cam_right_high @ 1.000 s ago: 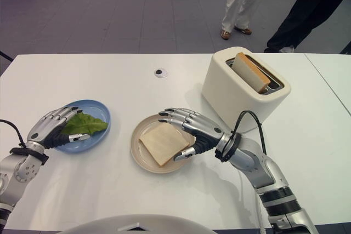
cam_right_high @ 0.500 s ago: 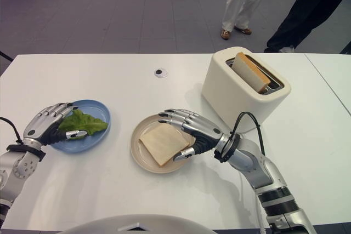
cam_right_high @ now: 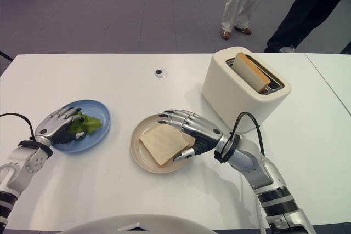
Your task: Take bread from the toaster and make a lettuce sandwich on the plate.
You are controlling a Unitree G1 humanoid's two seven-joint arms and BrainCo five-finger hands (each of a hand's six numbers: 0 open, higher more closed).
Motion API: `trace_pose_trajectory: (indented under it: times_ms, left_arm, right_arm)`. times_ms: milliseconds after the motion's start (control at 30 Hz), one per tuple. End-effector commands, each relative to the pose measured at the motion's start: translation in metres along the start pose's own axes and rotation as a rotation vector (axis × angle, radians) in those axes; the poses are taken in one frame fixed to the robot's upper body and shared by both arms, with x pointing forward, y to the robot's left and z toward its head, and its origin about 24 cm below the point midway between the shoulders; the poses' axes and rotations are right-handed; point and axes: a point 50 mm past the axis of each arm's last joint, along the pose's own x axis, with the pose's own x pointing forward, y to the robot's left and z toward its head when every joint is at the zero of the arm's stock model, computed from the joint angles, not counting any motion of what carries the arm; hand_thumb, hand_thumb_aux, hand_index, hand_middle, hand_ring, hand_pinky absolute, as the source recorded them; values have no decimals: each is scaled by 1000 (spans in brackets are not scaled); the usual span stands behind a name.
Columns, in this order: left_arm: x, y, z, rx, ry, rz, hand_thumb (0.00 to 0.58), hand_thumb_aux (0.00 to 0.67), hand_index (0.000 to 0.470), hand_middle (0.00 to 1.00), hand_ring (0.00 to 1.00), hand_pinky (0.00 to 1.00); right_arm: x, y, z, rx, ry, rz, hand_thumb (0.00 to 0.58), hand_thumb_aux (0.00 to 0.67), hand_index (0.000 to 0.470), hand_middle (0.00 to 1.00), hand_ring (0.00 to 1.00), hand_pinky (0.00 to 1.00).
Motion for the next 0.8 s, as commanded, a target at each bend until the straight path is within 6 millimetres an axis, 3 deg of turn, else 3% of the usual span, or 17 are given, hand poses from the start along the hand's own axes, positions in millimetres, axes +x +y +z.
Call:
trace_pose_trajectory:
  times_ms: [33, 100, 167, 333, 567, 667, 800]
  left_arm:
    - [-1, -9, 2, 12, -12, -61, 551, 520, 365, 0, 0, 0]
    - [-1, -11, 2, 9, -16, -68, 566, 565, 396, 0, 0, 0]
    - [0, -12, 2, 6, -18, -71, 580, 670, 470, 0, 0, 0]
    - [-2, -5, 2, 0, -25, -27, 580, 670, 470, 0, 0, 0]
    - [-12, 48, 7, 57, -39, 214, 580, 670, 470, 0, 0, 0]
    - [-19, 75, 26, 73, -99, 309, 580, 670, 470, 0, 0, 0]
    - [-23, 94, 80, 16, -281, 393, 580, 670, 470, 0, 0, 0]
  right_arm:
    - [-1, 2, -1, -7, 5, 22, 0, 0, 0, 0, 0, 0]
    - [-1, 2, -1, -8, 4, 23, 0, 0, 0, 0, 0, 0]
    - [-1, 2, -1, -9, 4, 24, 0, 0, 0, 0, 0, 0]
    - [0, 2, -1, -14, 6, 25, 0, 0, 0, 0, 0, 0]
    - [-1, -4, -5, -30, 24, -14, 0, 0, 0, 0, 0, 0]
    - [-4, -14, -10, -32, 58, -82, 0, 0, 0, 0, 0, 0]
    - [-12, -37, -24, -22, 152, -258, 0, 0, 0, 0, 0, 0]
